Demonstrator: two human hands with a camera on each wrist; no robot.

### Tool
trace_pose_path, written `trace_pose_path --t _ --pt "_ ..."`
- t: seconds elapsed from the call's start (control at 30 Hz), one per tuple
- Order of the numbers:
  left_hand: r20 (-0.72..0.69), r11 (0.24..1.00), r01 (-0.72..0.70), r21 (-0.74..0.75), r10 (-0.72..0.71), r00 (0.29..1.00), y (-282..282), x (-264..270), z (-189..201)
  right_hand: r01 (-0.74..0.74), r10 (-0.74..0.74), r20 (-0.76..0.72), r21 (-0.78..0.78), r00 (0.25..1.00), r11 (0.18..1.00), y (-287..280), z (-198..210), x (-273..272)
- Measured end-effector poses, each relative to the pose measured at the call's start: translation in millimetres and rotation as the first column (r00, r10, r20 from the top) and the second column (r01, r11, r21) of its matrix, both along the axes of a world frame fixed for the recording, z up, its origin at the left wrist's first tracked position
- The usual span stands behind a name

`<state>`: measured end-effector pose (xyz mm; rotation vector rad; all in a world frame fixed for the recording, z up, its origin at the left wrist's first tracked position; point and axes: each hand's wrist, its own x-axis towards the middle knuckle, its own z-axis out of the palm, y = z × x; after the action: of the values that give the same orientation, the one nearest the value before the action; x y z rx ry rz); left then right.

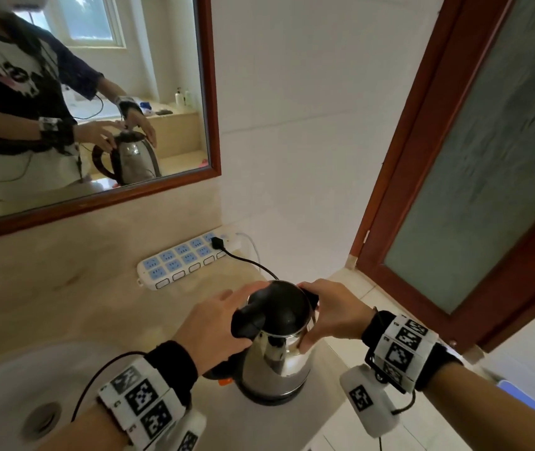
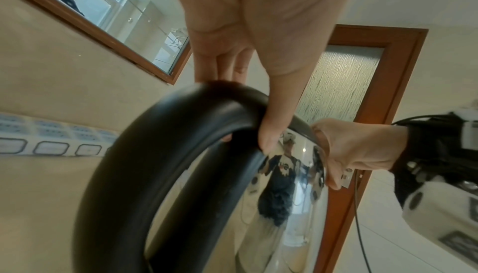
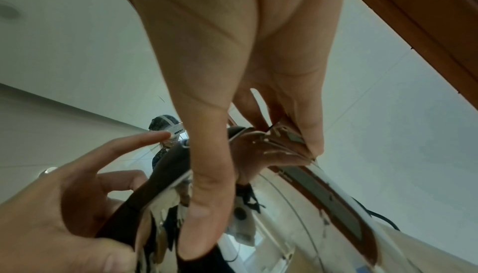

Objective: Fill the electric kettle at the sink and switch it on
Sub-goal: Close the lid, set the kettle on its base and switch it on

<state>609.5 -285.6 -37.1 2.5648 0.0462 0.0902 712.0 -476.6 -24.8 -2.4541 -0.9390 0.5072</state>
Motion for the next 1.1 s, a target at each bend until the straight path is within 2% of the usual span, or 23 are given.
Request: trace_pose_path --t 0.17,0.3,0.37,0.43,0.5,0.6,0.7,0.73,0.77,0.8,0.83,0.87,0.9,0.93,0.97,1.03,1.1 --pt "0.000 0.999 -0.010 0.031 0.010 1.000 -3.6 -7.1 0.3 0.072 -0.072 -0.071 -0.003 0.995 0.997 -3.7 -1.8 -2.5" --pt "-0.042 0.993 0.025 -0.117 -0.030 0.999 -4.5 -17.2 0.0 0.222 -0.220 -0.036 0.114 0.975 0.968 -14.8 -14.4 -32.4" --pt "-0.048 0.985 0.031 -0.169 -0.040 0.998 -10.5 -24.5 1.8 0.241 -0.243 -0.015 0.204 0.970 0.949 -13.5 -27.7 -61.0" --pt "-0.053 0.970 0.033 -0.242 -0.048 0.997 -17.4 -31.1 5.8 0.262 -0.257 -0.054 0.260 0.965 0.929 -7.2 -41.2 -86.2" --pt "-0.078 0.940 0.028 -0.341 -0.058 0.995 -21.0 -34.1 8.5 0.307 -0.295 -0.087 0.298 0.952 0.904 -0.1 -49.4 -103.5" --pt "-0.131 0.848 -0.006 -0.530 -0.075 0.989 -24.7 -35.0 7.0 0.333 -0.332 -0.062 0.332 0.941 0.882 12.3 -55.6 -118.8" --pt "-0.204 0.775 -0.025 -0.631 -0.135 0.970 -34.2 -36.8 5.4 0.329 -0.341 -0.008 0.283 0.940 0.901 22.4 -60.3 -127.1" --pt "-0.220 0.774 -0.024 -0.633 -0.151 0.964 -36.8 -37.9 7.4 0.321 -0.337 0.013 0.269 0.941 0.908 22.8 -60.3 -126.6" --pt "-0.210 0.816 0.004 -0.578 -0.153 0.966 -38.0 -38.7 9.5 0.312 -0.328 0.020 0.261 0.945 0.914 20.9 -58.9 -124.7" --pt "-0.168 0.892 0.055 -0.450 -0.144 0.975 -37.6 -38.9 11.6 0.294 -0.307 0.014 0.250 0.951 0.923 16.7 -55.9 -122.3" --pt "-0.105 0.959 0.100 -0.265 -0.131 0.986 -36.5 -38.2 14.2 0.271 -0.278 -0.001 0.229 0.961 0.935 10.7 -51.9 -119.0" --pt "-0.023 0.991 0.125 -0.052 -0.126 0.992 -35.8 -38.4 17.1 0.243 -0.243 -0.024 0.203 0.970 0.949 3.4 -47.5 -115.5" --pt "0.070 0.980 0.139 0.140 -0.149 0.986 -34.9 -36.8 16.6 0.219 -0.214 -0.048 0.176 0.976 0.960 -4.1 -41.8 -112.1" --pt "0.146 0.959 0.149 0.243 -0.188 0.971 -34.3 -33.6 13.0 0.202 -0.194 -0.062 0.151 0.979 0.968 -11.3 -36.8 -108.5" --pt "0.147 0.934 0.179 0.309 -0.233 0.961 -33.6 -30.1 9.0 0.190 -0.183 -0.062 0.124 0.981 0.974 -17.7 -32.6 -105.3" --pt "0.051 0.861 0.257 0.439 -0.310 0.949 -31.7 -24.3 -2.3 0.196 -0.193 -0.044 0.070 0.980 0.978 -27.7 -26.5 -100.0" --pt "0.032 0.811 0.260 0.524 -0.324 0.946 -31.1 -20.7 -10.1 0.230 -0.230 -0.012 0.036 0.973 0.973 -33.6 -25.5 -98.9"
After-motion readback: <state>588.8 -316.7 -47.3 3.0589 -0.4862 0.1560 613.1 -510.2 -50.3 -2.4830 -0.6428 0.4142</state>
